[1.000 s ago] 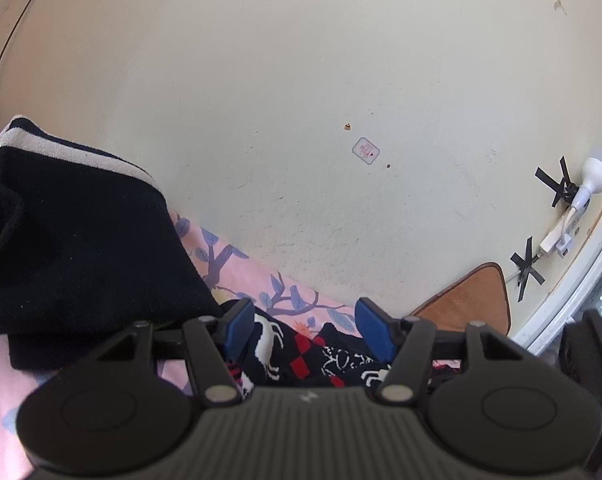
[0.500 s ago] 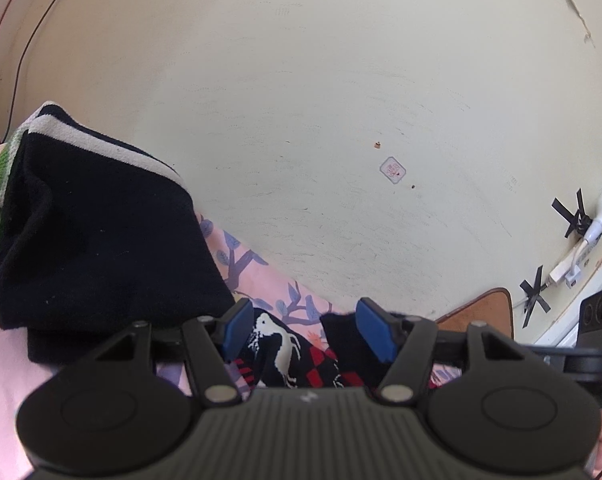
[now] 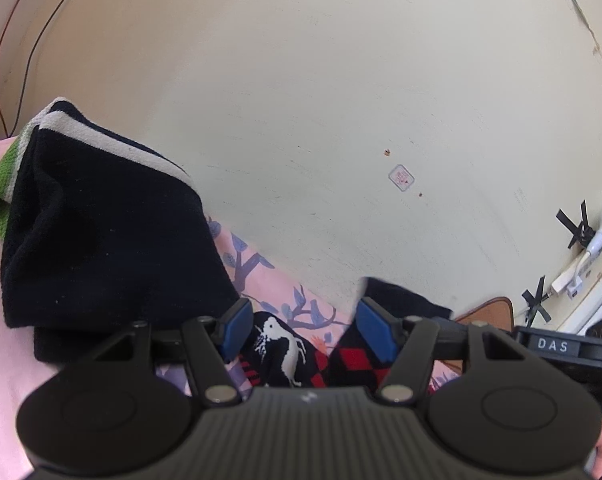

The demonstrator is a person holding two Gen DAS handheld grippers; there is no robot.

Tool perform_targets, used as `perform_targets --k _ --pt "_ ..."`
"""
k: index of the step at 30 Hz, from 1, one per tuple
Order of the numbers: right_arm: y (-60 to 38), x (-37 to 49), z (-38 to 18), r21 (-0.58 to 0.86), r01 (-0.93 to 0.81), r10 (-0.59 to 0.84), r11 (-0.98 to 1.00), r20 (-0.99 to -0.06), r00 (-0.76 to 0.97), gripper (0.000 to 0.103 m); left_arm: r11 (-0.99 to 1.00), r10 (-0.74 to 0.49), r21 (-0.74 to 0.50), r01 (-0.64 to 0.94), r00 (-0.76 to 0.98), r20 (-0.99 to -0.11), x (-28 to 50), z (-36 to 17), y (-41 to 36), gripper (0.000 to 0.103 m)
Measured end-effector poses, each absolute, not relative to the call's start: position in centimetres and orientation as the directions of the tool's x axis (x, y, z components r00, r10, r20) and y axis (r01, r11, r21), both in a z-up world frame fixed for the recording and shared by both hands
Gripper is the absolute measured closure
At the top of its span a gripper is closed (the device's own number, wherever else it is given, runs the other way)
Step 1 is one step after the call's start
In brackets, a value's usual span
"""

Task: Fold small clothes

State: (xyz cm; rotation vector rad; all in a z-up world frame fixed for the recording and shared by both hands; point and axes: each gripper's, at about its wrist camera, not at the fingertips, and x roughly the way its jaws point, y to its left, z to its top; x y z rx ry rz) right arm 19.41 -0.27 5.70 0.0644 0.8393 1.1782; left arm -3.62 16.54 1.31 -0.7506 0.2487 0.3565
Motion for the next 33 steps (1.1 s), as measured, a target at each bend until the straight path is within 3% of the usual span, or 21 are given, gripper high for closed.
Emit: perform_targets --k 4,7,8,9,10,17,20,22,26,33 --pt "-5.5 21.2 3.5 0.396 -0.755 0.772 0.523 -0.595 0.223 0.095 0.718 0.196 -0.583 -0.381 0.914 -0.356 -2.7 1.2 15.6 0.043" --pt "-8.0 20.6 0.5 0.238 -0.779 0.665 0.580 -0.691 0.284 0.087 0.763 0.165 -0.535 -0.363 0.910 -0.381 -1.5 1.0 14.0 0.043" --pt "-8.6 20.3 -0.1 0.167 -0.782 0.629 0.600 -0.702 0.333 0.082 0.782 0.162 -0.509 -0.361 0.905 -0.393 -1.0 0.9 13.5 0.043" --pt "-9.5 20.0 -0.3 0.112 -0.778 0.612 0.618 -0.690 0.386 0.067 0.800 0.162 -0.480 -0.360 0.900 -0.404 -0.5 0.8 12.8 0.043" --pt "-10.3 19.9 -0.1 0.088 -0.772 0.614 0.630 -0.665 0.426 0.060 0.818 0.162 -0.451 -0.358 0.895 -0.415 0.0 0.6 12.2 0.043" --pt "-11.5 19.8 2.4 0.191 -0.816 0.762 0.546 -0.517 0.389 0.060 0.898 0.177 -0.254 -0.359 0.824 -0.538 3.0 -1.6 8.6 0.044" --pt "-9.4 19.3 0.4 0.247 -0.845 0.790 0.474 -0.543 0.285 0.060 0.917 0.267 -0.081 -0.390 0.753 -0.602 4.3 -3.0 7.2 0.044" --pt "-7.3 19.4 -2.4 0.275 -0.844 0.745 0.460 -0.637 0.199 0.062 0.921 0.302 -0.014 -0.390 0.733 -0.609 4.6 -3.1 6.5 0.044" --pt "-8.2 18.9 -2.0 0.212 -0.861 0.742 0.463 -0.624 0.245 0.064 0.926 0.283 -0.028 -0.377 0.741 -0.609 4.2 -3.1 6.9 0.043" --pt "-19.4 19.9 1.5 0.146 -0.773 0.703 0.617 -0.543 0.459 0.060 0.936 0.235 -0.080 -0.344 0.776 -0.586 2.9 -0.9 7.1 0.042"
